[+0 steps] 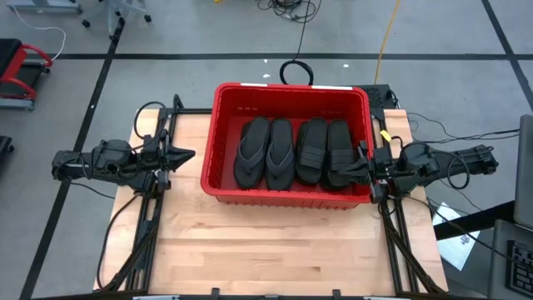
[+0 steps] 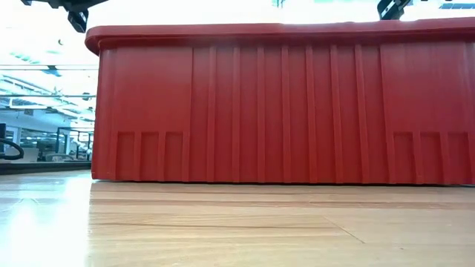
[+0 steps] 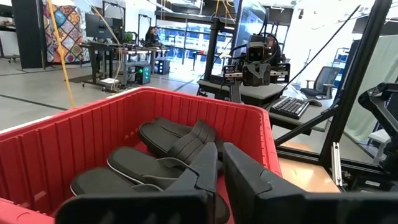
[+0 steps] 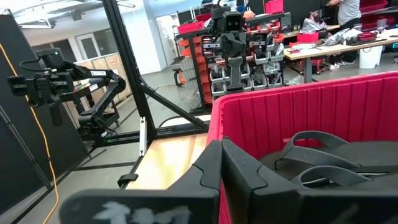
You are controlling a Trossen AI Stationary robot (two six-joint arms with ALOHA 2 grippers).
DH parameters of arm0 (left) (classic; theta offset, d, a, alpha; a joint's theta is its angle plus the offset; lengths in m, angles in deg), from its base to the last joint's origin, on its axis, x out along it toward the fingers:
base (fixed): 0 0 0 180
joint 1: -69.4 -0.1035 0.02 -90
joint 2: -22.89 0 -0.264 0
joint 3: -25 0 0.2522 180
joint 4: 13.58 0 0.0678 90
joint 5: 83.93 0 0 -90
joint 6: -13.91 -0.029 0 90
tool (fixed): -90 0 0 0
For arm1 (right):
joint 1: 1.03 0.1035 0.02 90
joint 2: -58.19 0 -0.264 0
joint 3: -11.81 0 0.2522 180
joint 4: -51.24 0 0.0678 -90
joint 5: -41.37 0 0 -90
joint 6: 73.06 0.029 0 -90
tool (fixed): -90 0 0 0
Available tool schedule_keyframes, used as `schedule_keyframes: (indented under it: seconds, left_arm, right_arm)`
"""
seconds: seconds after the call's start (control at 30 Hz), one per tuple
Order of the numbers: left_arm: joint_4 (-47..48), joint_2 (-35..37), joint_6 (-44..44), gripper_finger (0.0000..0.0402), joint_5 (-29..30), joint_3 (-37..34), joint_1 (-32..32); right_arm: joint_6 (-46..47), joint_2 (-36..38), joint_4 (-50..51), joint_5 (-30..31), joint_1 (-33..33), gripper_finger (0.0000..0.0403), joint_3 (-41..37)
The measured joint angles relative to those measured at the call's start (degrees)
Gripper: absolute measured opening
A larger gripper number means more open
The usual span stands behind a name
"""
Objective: Pick and place slides into bin
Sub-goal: Return to Home Position
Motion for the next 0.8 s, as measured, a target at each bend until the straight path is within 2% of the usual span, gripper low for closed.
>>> schedule_keyframes:
  seconds: [0.17,0.53,0.8]
  left_arm:
    - [0.0,0.0,0.0,0.0027,0.0,0.0,0.0]
    - [0.0,0.0,0.0,0.0001,0.0,0.0,0.0]
    - [0.0,0.0,0.0,0.0024,0.0,0.0,0.0]
  right_arm:
    - [0.0,0.0,0.0,0.0,0.0,0.0,0.0]
    - [0.0,0.0,-0.2,1.5,0.0,0.0,-0.5]
    - [0.0,0.0,-0.2,1.5,0.0,0.0,-3.9]
